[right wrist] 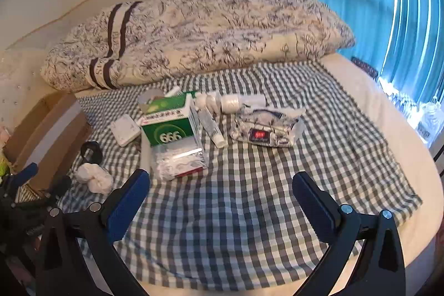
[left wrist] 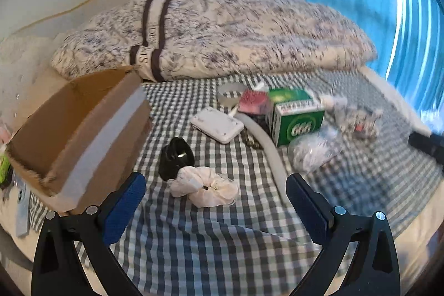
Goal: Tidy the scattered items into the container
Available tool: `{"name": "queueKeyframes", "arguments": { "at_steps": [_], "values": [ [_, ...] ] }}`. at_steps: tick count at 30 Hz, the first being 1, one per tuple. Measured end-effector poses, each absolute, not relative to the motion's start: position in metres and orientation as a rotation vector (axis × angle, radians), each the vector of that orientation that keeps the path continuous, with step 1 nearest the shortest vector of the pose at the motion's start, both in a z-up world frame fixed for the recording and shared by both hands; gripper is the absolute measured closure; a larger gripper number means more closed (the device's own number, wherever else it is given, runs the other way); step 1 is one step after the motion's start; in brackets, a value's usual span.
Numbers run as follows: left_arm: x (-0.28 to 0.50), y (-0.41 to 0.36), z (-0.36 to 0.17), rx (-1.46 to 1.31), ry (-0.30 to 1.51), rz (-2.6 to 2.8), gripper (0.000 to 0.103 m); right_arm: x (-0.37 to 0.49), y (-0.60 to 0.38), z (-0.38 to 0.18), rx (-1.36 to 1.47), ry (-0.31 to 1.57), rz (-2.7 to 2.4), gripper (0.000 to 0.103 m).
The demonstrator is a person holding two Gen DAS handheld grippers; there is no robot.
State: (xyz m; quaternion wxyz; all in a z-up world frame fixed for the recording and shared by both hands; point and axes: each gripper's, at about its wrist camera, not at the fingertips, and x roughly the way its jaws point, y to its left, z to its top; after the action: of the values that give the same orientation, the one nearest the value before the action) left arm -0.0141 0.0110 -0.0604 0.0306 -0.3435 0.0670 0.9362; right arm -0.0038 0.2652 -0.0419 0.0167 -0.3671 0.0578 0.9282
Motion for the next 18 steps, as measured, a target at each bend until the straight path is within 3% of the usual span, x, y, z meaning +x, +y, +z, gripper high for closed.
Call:
{"name": "queueKeyframes", "arguments": {
  "at_steps": [13, 17, 18],
  "values": [
    [-0.089, -0.004, -0.143, -1.430, 0.056, 2.852, 0.000, -0.052, 0.273, -0.089, -1.294, 0.218, 2.856, 0.000],
    [-0.095, -0.003, -0.153, -1.493, 0.077, 2.813, 0.023, -0.064, 0.264, -0.095, -1.323, 0.202, 2.858, 0.000],
    [-0.096, -0.002, -0.155, -1.512, 0.079, 2.802, 0.033, -0.066, 0.261, -0.095, -1.327, 0.197, 2.865, 0.000]
  ]
}}
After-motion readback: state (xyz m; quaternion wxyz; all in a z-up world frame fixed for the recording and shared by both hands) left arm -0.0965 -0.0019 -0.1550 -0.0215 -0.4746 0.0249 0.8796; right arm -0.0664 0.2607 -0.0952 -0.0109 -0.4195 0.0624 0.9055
